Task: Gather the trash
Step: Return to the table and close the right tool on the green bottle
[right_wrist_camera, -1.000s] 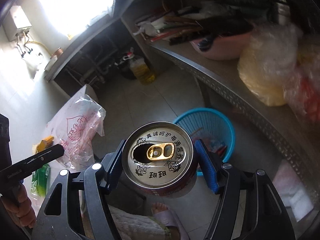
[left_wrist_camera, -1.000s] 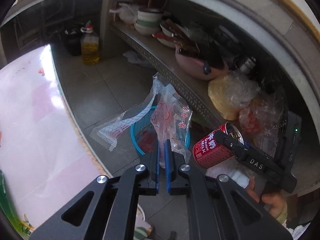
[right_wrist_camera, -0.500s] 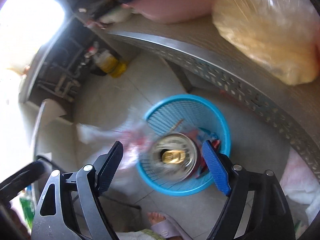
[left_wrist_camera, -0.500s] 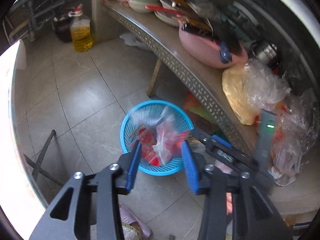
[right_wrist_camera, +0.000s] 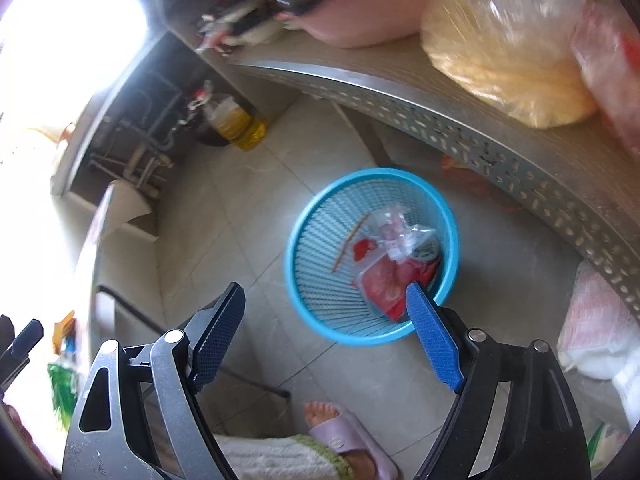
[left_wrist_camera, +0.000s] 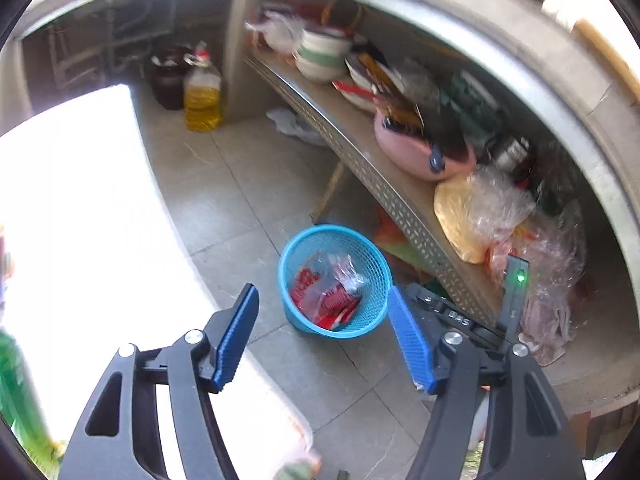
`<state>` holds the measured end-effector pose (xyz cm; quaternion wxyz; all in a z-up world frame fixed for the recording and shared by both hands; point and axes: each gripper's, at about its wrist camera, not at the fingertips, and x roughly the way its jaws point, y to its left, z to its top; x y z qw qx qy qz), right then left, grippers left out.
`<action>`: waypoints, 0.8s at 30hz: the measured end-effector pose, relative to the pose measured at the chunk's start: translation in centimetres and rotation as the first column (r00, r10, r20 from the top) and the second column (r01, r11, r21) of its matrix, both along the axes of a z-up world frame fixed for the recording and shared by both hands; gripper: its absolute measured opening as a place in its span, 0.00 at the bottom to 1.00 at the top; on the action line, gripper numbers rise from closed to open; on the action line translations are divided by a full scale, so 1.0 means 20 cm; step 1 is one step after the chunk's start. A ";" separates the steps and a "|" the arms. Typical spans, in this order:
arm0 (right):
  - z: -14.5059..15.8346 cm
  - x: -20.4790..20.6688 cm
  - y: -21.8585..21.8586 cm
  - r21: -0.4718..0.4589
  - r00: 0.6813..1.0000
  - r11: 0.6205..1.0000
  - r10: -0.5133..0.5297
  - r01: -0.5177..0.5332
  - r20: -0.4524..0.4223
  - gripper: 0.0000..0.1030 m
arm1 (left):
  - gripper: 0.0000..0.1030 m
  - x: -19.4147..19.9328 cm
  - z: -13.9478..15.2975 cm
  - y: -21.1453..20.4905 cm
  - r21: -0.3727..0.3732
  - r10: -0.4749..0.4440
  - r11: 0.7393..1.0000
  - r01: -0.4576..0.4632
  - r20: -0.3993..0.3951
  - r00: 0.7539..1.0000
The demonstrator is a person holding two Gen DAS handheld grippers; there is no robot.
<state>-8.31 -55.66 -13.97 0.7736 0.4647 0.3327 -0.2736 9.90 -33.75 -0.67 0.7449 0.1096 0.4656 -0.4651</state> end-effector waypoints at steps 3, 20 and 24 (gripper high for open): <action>0.14 0.03 0.08 -0.035 0.998 0.998 0.059 -0.058 0.038 0.80 | 0.66 0.00 0.11 0.23 -0.047 0.049 0.998 -0.048 0.032 0.998; 0.62 0.75 1.11 -0.021 0.709 0.737 0.658 -0.676 0.254 0.88 | 0.70 0.09 0.14 1.79 -0.087 0.643 0.766 -0.637 0.131 0.755; 0.61 0.93 1.41 0.007 0.626 0.643 0.743 -0.766 0.237 0.88 | 0.70 0.09 0.04 1.95 -0.068 0.691 0.723 -0.688 0.098 0.716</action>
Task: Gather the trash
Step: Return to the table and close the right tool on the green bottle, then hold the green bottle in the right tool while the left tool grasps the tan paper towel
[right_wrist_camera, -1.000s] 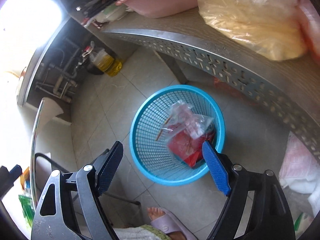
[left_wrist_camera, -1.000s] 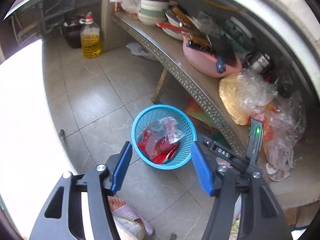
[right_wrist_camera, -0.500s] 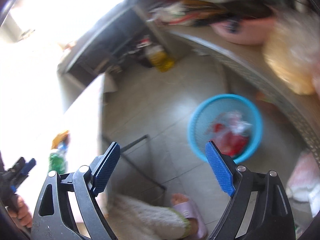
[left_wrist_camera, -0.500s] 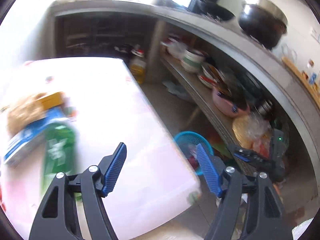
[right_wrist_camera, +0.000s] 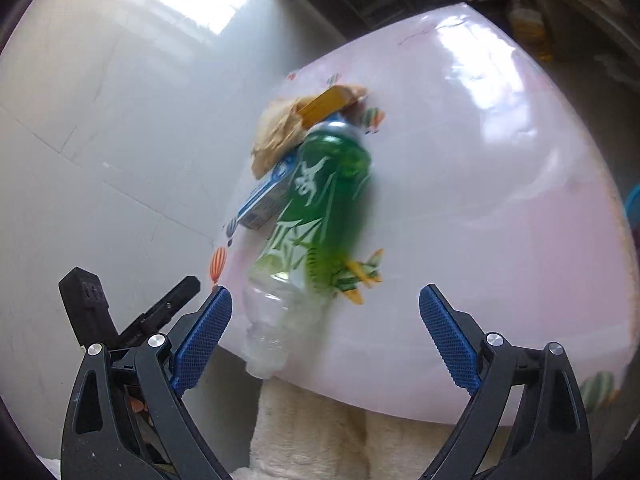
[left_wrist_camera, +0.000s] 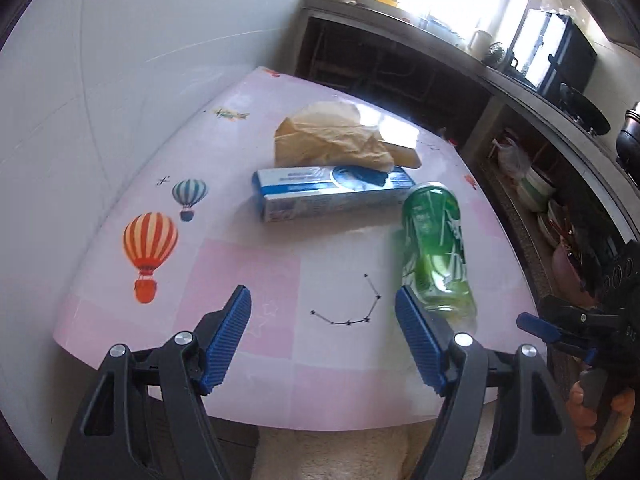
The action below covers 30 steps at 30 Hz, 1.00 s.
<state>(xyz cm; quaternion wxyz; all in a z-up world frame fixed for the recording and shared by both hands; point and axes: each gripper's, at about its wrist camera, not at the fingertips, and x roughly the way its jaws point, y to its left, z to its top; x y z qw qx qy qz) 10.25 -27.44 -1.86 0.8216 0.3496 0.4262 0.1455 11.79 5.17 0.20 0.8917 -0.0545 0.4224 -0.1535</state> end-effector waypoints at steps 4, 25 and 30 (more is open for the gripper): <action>-0.03 0.11 0.16 -0.021 0.999 1.000 0.007 -0.008 -0.051 0.88 | 0.70 -0.02 -0.05 0.10 -0.007 0.037 0.999 -0.037 0.001 0.999; -0.09 0.19 0.24 0.041 0.993 0.999 0.016 -0.011 -0.119 0.64 | 0.70 0.13 -0.11 0.18 -0.097 0.023 0.995 -0.022 0.009 1.000; -0.09 0.11 0.12 0.043 0.993 0.999 -0.023 0.028 -0.115 0.64 | 0.70 0.16 -0.11 0.10 -0.079 -0.018 0.997 0.019 0.008 1.000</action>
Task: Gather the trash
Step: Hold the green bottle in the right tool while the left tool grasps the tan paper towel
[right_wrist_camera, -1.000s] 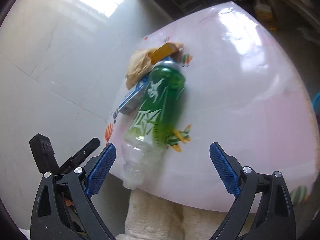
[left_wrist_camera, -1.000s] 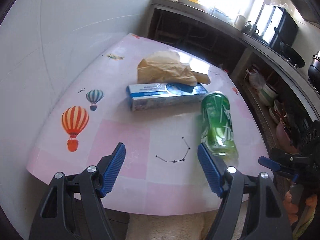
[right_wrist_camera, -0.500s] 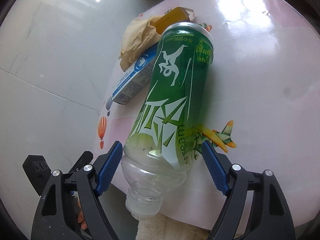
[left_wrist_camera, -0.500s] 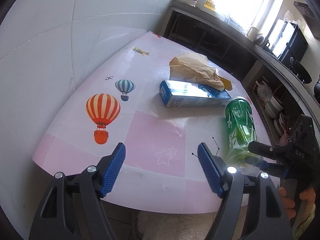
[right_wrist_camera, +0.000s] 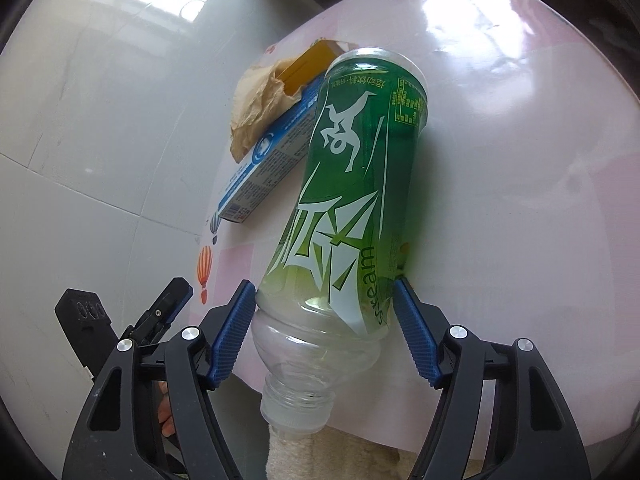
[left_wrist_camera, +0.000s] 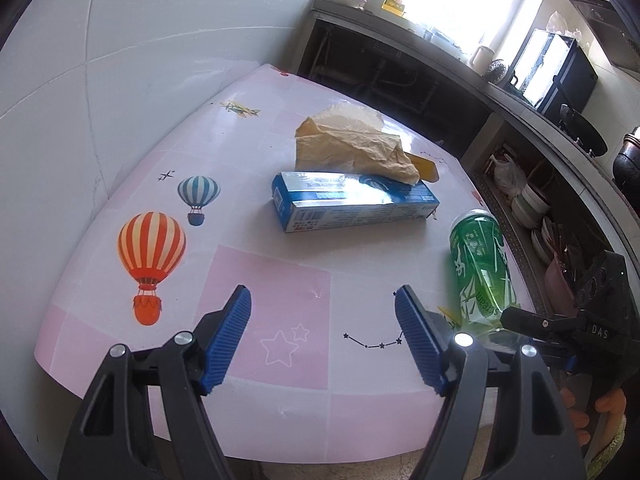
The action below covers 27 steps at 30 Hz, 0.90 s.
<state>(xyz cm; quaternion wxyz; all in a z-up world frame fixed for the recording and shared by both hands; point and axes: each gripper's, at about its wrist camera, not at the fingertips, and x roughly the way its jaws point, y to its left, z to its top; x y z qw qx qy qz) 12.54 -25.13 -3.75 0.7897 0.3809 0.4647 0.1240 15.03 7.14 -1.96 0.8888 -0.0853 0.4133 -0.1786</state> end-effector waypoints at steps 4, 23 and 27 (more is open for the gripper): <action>0.00 -0.07 -0.12 -0.003 1.000 1.000 -0.025 0.025 -0.001 0.64 | 0.70 0.03 0.02 -0.06 0.008 -0.023 1.000 0.023 0.002 1.000; -0.03 -0.17 -0.36 0.020 0.998 0.999 -0.043 0.042 0.042 0.65 | 0.91 0.91 0.11 -0.59 0.205 -0.085 0.974 0.096 -0.061 0.995; -0.05 -0.18 -0.38 0.045 0.998 0.998 -0.036 0.034 0.050 0.65 | 0.91 1.04 -0.01 -0.62 0.263 -0.065 0.960 0.100 -0.137 0.988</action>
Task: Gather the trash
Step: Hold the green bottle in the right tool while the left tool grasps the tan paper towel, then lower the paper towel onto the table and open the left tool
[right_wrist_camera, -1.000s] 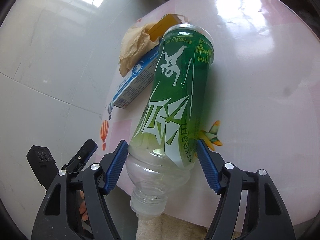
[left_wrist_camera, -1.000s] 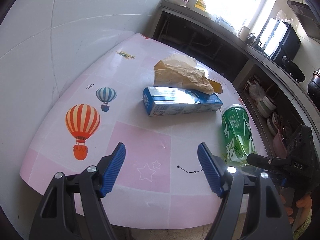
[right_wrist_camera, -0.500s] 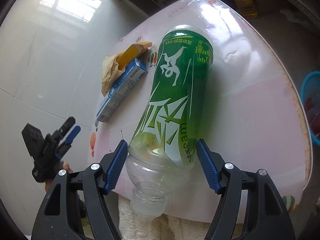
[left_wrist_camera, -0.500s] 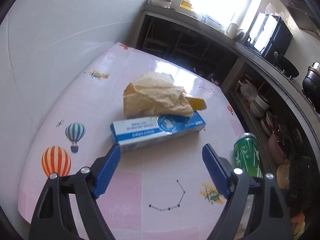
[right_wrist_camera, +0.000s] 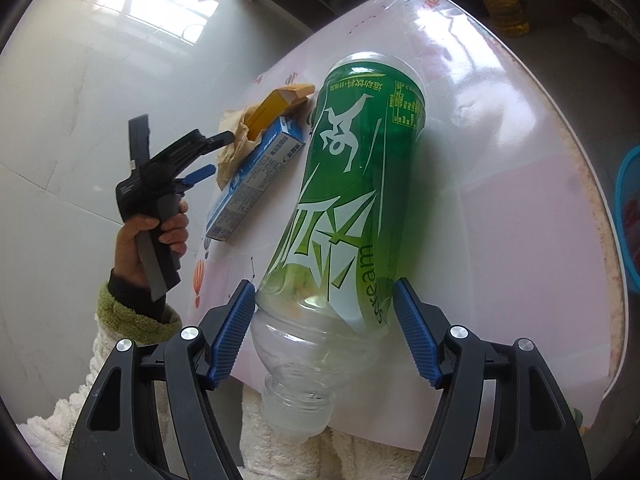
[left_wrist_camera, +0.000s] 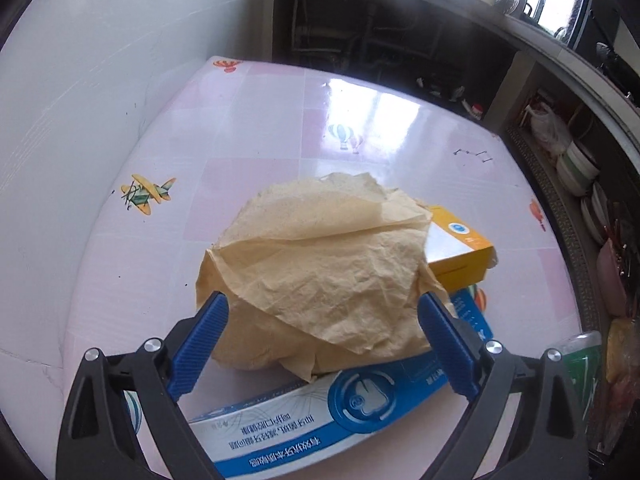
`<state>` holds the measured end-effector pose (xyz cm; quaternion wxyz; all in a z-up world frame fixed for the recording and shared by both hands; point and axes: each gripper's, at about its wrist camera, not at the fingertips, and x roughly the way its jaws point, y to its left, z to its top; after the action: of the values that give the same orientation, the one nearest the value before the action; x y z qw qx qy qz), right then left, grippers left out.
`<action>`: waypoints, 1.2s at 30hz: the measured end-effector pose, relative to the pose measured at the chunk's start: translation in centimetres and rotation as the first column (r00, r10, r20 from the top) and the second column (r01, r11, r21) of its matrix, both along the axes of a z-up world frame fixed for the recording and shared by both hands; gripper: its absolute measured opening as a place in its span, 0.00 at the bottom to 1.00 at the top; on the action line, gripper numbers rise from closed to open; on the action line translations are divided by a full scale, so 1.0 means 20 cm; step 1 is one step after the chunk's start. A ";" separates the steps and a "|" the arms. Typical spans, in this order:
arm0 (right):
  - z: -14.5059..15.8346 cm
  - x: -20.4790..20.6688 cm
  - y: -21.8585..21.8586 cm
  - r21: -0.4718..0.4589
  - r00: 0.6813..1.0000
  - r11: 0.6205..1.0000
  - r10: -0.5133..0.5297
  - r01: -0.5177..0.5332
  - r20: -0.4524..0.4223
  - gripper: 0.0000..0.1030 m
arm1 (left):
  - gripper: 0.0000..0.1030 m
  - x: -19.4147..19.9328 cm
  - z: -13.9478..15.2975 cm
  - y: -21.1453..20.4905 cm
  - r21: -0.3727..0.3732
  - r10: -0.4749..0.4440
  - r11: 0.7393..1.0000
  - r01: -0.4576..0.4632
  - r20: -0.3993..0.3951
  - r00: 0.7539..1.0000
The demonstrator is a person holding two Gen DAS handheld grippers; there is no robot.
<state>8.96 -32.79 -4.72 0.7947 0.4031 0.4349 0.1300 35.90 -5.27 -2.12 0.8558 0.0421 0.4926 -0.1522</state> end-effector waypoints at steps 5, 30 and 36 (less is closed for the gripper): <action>-0.02 0.00 -0.03 0.016 1.000 1.000 -0.002 0.002 0.004 0.65 | 0.66 0.02 -0.06 0.03 0.030 0.015 0.999 -0.014 -0.023 1.000; -0.02 -0.04 -0.06 0.000 1.000 1.000 -0.024 0.024 0.011 0.65 | 0.02 -0.72 0.48 0.21 0.033 -0.143 0.990 0.140 0.322 0.936; -0.02 -0.04 -0.06 -0.007 0.999 1.000 -0.028 0.029 0.015 0.65 | 0.02 -1.10 0.34 0.16 0.011 -0.225 0.973 0.230 0.272 0.936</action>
<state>8.25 -33.94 -5.02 0.8010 0.4055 0.4238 0.1200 13.96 -2.11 4.68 0.8922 0.1103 0.3608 -0.2481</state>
